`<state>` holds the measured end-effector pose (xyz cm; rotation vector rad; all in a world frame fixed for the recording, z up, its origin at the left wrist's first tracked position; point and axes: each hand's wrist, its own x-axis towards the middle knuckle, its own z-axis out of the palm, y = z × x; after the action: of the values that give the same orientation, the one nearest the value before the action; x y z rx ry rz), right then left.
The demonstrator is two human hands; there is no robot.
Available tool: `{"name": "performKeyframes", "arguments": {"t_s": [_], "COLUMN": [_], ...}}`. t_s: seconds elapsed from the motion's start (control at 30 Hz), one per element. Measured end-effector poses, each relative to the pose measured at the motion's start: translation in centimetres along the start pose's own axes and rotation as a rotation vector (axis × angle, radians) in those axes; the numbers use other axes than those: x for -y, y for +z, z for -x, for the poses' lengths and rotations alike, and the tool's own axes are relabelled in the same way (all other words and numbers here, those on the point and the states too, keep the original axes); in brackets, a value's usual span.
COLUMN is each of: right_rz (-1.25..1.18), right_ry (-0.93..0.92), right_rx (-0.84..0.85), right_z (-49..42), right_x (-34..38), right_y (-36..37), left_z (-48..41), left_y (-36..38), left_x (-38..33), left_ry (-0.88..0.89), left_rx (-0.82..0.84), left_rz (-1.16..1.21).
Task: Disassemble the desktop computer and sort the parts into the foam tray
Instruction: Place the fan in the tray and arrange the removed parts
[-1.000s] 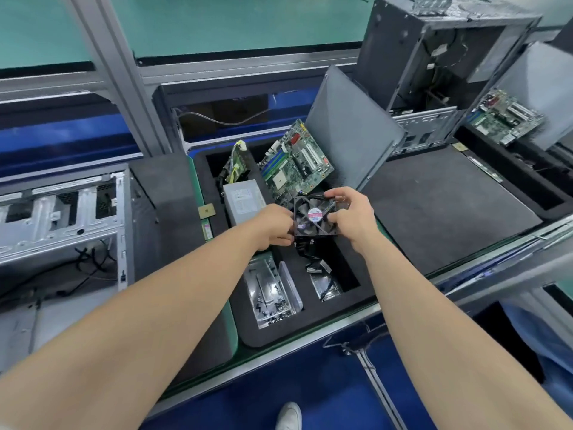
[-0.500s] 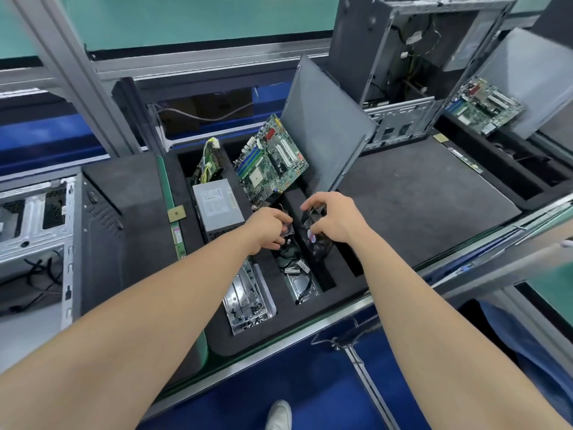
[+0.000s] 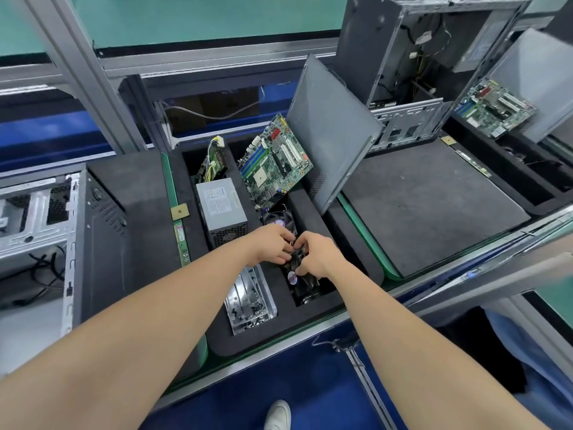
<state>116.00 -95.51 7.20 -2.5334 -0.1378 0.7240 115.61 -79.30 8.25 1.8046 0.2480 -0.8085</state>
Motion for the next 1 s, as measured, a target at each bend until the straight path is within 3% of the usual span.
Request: {"name": "performKeyframes", "arguments": {"t_s": [0.37, 0.57, 0.8, 0.87, 1.0], "right_rz": [0.183, 0.147, 0.028, -0.047, -0.296], "right_ry": [0.13, -0.017, -0.195, -0.195, -0.031], "right_rx": [-0.214, -0.284, -0.117, -0.03, 0.267], "right_z": [0.4, 0.7, 1.7, 2.0, 3.0], "right_x": [1.7, 6.1, 12.7, 14.1, 15.2], "right_y": [-0.8, -1.0, 1.7, 3.3, 6.5], "left_z": [1.2, 4.2, 9.4, 10.8, 12.9], "left_y": [-0.8, -3.6, -8.4, -9.3, -8.8], "left_x": [0.1, 0.7, 3.0, 3.9, 5.5], "left_ry": [0.055, 0.038, -0.042, -0.094, -0.297], "left_rx": [-0.13, -0.251, -0.472, -0.505, -0.402], "left_rz": [-0.053, -0.057, -0.107, -0.276, -0.705]}}
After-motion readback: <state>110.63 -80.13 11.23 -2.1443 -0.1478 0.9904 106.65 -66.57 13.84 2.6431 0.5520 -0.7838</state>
